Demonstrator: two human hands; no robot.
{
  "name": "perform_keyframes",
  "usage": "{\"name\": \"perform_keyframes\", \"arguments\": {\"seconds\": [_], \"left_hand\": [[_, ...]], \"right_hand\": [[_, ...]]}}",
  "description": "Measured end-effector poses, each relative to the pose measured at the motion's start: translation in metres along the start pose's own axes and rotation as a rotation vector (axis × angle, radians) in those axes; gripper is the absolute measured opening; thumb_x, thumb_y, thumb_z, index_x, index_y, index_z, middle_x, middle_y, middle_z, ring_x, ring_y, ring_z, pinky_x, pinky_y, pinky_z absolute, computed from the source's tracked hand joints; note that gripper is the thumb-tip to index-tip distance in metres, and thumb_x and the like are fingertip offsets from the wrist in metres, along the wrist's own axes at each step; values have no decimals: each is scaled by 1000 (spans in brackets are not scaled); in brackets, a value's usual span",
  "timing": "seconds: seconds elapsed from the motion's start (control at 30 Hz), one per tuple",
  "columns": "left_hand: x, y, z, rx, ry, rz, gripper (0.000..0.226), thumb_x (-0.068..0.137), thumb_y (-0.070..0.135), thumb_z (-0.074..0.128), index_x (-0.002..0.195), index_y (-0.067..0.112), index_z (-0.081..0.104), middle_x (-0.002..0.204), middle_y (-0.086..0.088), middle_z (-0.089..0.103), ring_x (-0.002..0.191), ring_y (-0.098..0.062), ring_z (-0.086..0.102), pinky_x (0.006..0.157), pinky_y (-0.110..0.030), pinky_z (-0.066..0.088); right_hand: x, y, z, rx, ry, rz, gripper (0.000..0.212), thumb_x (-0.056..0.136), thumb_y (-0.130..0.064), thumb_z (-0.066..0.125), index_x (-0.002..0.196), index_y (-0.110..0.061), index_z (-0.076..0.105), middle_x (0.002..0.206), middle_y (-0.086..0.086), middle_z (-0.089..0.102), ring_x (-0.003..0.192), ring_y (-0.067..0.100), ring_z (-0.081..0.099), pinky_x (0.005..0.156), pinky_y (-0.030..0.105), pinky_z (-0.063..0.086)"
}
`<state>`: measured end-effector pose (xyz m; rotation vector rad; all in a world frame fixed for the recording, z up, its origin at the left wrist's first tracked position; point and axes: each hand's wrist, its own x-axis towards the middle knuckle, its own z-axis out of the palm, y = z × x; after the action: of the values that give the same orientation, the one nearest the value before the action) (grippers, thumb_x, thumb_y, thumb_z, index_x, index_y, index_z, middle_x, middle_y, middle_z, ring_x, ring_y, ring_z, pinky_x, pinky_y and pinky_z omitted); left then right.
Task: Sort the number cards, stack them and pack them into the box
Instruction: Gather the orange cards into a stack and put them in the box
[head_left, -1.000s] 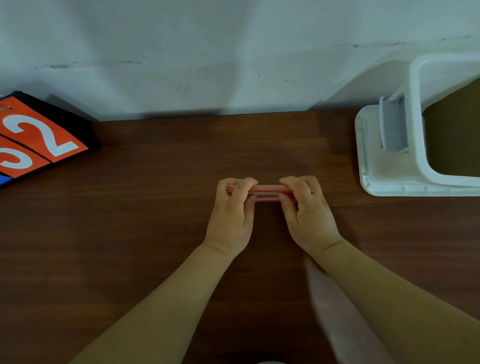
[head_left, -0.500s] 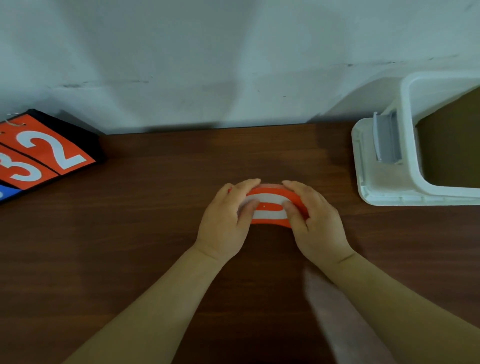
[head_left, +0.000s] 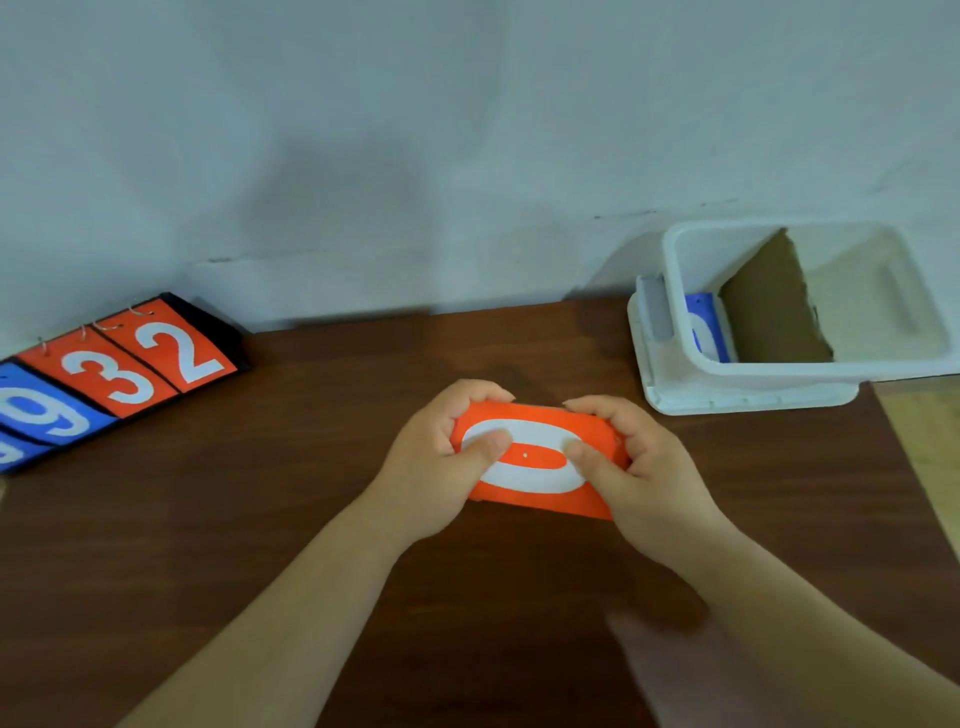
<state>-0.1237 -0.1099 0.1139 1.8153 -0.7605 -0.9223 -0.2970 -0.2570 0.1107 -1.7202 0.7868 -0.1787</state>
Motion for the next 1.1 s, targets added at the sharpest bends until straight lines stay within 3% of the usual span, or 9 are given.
{"name": "perform_keyframes", "arguments": {"seconds": [0.1, 0.27, 0.37, 0.5, 0.67, 0.77, 0.93, 1.03, 1.1], "left_hand": [[-10, 25, 15, 53, -25, 41, 16, 98, 27, 66, 103, 42, 65, 104, 27, 62, 98, 1, 65, 67, -17, 54], [-12, 64, 47, 104, -53, 146, 19, 97, 23, 68, 94, 42, 69, 95, 25, 64, 86, -6, 66, 61, -20, 52], [-8, 89, 65, 166, -117, 205, 18, 95, 21, 70, 94, 39, 69, 94, 20, 67, 82, -5, 66, 67, -16, 49], [6, 120, 90, 238, -248, 213, 16, 93, 20, 72, 94, 36, 70, 94, 16, 69, 80, -3, 65, 69, -18, 50], [31, 163, 126, 311, -348, 222, 17, 94, 22, 72, 91, 39, 70, 93, 23, 69, 86, -1, 69, 69, -16, 53], [49, 184, 146, 328, -377, 223, 15, 94, 22, 72, 97, 37, 70, 99, 16, 70, 91, -3, 70, 72, -20, 57], [85, 186, 180, 214, -147, 252, 31, 94, 18, 70, 113, 41, 66, 107, 20, 66, 93, 2, 66, 77, -15, 51], [102, 159, 191, 346, 77, 180, 40, 95, 25, 67, 132, 38, 58, 116, 16, 55, 99, 0, 59, 84, -20, 46], [108, 133, 193, 462, 123, 96, 46, 95, 28, 66, 139, 37, 54, 128, 6, 48, 112, -10, 55, 97, -28, 45]], "right_hand": [[-21, -6, -20, 57, 60, -42, 27, 93, -36, 69, 116, -48, 60, 108, -31, 61, 99, -9, 62, 67, 11, 52], [-49, -10, -70, 35, 75, -74, 27, 90, -37, 73, 112, -49, 61, 111, -30, 62, 101, -5, 63, 75, 18, 57], [-58, -14, -112, 78, 3, -92, 16, 92, -18, 73, 92, -34, 72, 100, -10, 73, 94, 10, 71, 75, 25, 57], [-60, -20, -168, -26, -177, -92, 23, 90, -4, 71, 82, -25, 77, 87, 1, 75, 82, 10, 70, 72, 23, 53], [-56, -17, -224, -99, -243, -66, 19, 88, -1, 73, 88, -18, 81, 90, 4, 78, 85, 15, 72, 75, 21, 55], [-55, -13, -249, -92, -241, -55, 18, 90, -3, 72, 96, -17, 81, 94, -1, 79, 90, 11, 74, 75, 20, 55], [-41, 3, -280, -10, -16, -37, 21, 89, -3, 72, 98, -20, 82, 90, 1, 79, 88, 17, 75, 79, 33, 61], [-22, 21, -302, -73, 198, 22, 25, 88, -8, 73, 94, -30, 81, 91, -8, 79, 87, 12, 74, 89, 35, 60], [-6, 30, -314, -123, 323, 55, 22, 88, -14, 73, 96, -34, 79, 97, -15, 76, 88, 5, 72, 91, 32, 59]]}}
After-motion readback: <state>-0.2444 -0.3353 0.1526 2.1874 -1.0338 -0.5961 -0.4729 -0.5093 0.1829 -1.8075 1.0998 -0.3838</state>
